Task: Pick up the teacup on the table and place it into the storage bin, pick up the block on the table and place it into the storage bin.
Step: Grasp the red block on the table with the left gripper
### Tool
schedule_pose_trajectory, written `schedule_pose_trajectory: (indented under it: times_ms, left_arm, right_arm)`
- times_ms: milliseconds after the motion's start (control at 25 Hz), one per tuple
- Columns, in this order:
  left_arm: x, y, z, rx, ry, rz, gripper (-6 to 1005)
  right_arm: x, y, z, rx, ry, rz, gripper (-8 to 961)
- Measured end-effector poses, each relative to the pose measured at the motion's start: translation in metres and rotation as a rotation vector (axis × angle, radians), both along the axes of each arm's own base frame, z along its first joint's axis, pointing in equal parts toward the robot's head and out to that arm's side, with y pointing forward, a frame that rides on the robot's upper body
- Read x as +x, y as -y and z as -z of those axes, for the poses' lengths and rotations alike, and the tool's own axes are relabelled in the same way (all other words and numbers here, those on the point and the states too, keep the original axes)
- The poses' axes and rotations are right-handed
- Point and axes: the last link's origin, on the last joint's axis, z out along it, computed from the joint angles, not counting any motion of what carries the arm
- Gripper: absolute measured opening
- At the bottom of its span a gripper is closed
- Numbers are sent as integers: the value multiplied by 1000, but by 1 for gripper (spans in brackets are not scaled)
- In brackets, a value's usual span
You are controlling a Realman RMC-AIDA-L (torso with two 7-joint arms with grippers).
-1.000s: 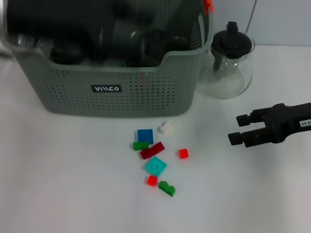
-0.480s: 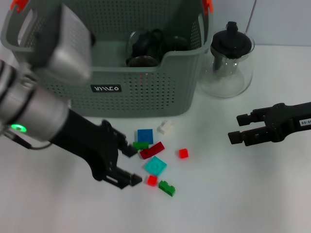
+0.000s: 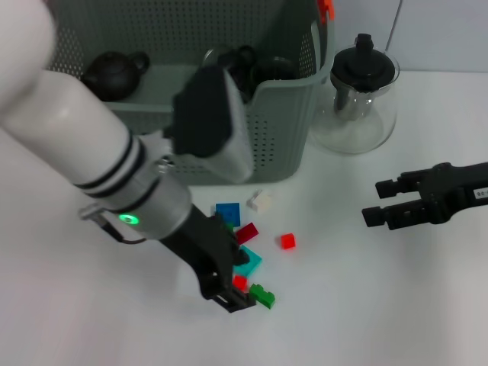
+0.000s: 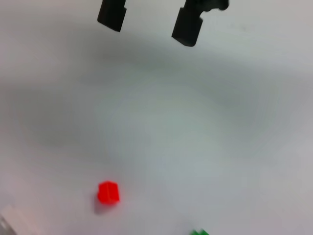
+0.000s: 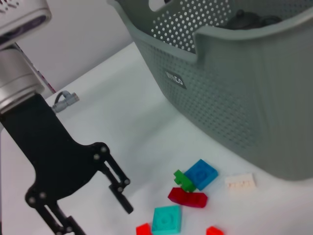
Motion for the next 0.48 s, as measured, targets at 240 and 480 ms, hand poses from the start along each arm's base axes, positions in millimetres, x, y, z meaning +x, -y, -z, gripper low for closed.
schedule_pose_trajectory:
  times_ms: [240, 480]
  left_arm:
    - [11, -7, 18, 36, -2, 39, 631]
    - [19, -16, 27, 76, 3, 47, 630]
  right_arm:
    - [8, 2, -7, 9, 2, 18, 837]
    - [15, 4, -18, 14, 17, 29, 837]
